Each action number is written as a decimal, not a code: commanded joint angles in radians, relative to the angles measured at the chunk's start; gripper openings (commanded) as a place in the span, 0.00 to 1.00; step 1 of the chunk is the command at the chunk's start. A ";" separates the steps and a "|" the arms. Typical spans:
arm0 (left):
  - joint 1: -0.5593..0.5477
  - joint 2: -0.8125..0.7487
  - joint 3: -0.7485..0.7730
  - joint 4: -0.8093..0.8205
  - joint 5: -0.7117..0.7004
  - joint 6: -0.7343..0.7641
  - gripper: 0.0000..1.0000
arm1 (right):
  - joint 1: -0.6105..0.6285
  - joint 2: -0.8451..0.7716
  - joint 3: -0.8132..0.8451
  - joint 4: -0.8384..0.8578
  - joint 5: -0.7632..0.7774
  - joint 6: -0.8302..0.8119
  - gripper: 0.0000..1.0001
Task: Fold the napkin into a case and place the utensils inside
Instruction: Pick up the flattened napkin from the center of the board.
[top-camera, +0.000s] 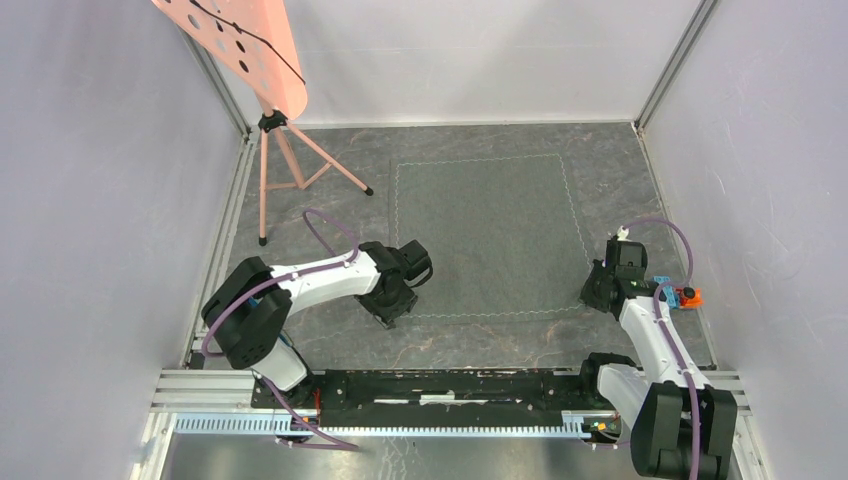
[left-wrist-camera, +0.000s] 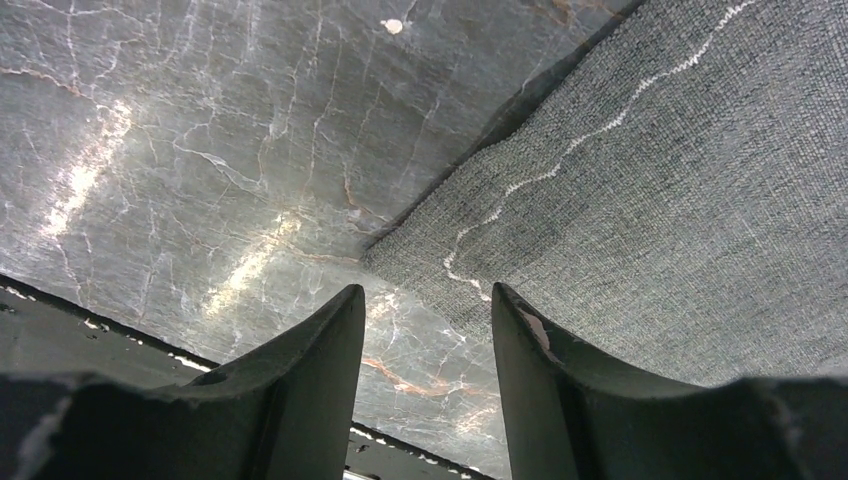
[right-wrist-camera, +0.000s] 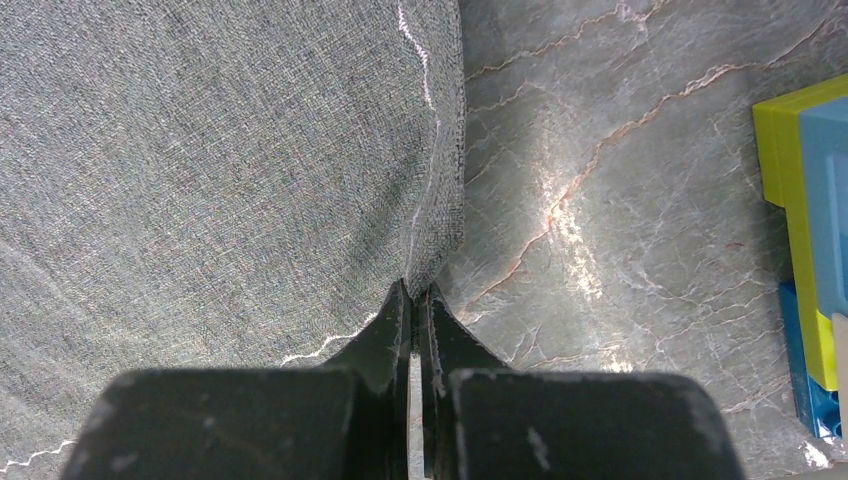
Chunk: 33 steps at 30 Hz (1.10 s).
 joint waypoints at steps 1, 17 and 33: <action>0.007 0.012 0.014 0.002 -0.044 -0.052 0.58 | 0.010 -0.001 0.048 -0.001 0.024 -0.003 0.00; 0.047 0.057 -0.069 0.101 -0.025 -0.008 0.56 | 0.024 0.007 0.061 -0.013 0.052 -0.013 0.00; 0.127 -0.310 -0.114 0.141 -0.027 0.183 0.02 | 0.023 -0.186 0.061 0.077 -0.277 -0.150 0.00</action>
